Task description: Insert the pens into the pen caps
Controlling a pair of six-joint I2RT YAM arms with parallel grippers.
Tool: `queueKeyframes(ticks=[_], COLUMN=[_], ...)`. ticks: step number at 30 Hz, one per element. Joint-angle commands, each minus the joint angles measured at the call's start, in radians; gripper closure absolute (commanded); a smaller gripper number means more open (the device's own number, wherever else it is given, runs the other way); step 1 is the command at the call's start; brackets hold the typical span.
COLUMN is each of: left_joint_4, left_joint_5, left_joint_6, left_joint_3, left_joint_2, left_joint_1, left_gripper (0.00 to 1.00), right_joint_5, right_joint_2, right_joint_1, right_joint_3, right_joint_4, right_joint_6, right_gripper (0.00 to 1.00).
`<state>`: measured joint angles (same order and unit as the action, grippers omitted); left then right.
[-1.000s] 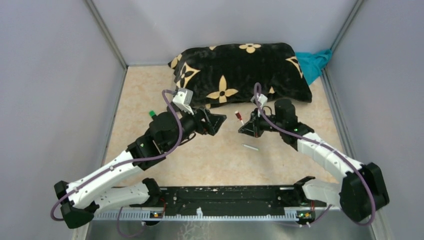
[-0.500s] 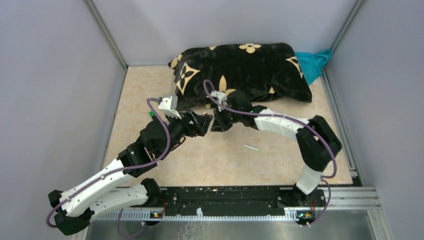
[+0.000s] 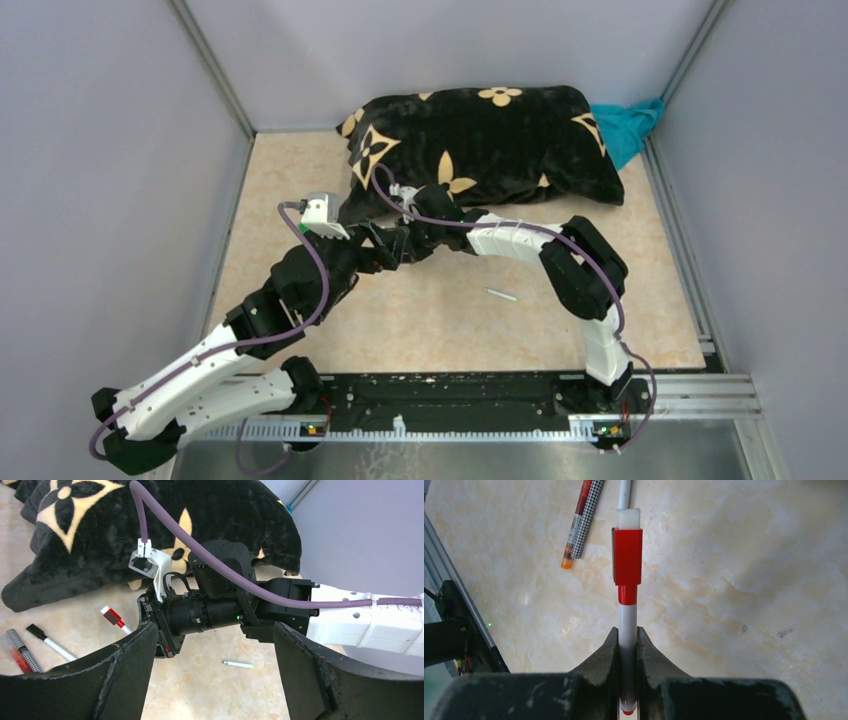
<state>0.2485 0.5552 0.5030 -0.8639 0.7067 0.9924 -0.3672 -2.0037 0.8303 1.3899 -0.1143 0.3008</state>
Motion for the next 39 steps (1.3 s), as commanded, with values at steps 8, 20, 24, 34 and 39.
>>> queueKeyframes(ticks=[8,20,24,34,39], left_joint_4=[-0.027,-0.045,-0.049,-0.053,-0.058], left_joint_5=[0.064,0.072,0.072,0.068,0.057], left_joint_6=[-0.135,-0.181,-0.188,-0.174,-0.161], left_joint_3=[-0.001,0.000,-0.002,0.012,0.007], left_joint_2=[0.008,0.023,0.023,0.008,0.022], left_joint_1=[-0.001,-0.002,-0.002,-0.001,-0.001], left_gripper=[0.09,0.08,0.08,0.08,0.08], right_joint_5=[0.033,0.085,0.092,0.105,0.083], right_joint_2=[-0.069,-0.118,-0.129,-0.133,-0.139], right_joint_1=[0.048,0.059,0.059,0.060,0.061], right_joint_3=[0.075,0.109,0.118,0.126,0.135], right_joint_4=[0.049,0.040,0.038,0.038,0.045], right_joint_6=[0.058,0.063,0.062,0.051,0.076], right_gripper=[1.00,0.97,0.95,0.88,0.84])
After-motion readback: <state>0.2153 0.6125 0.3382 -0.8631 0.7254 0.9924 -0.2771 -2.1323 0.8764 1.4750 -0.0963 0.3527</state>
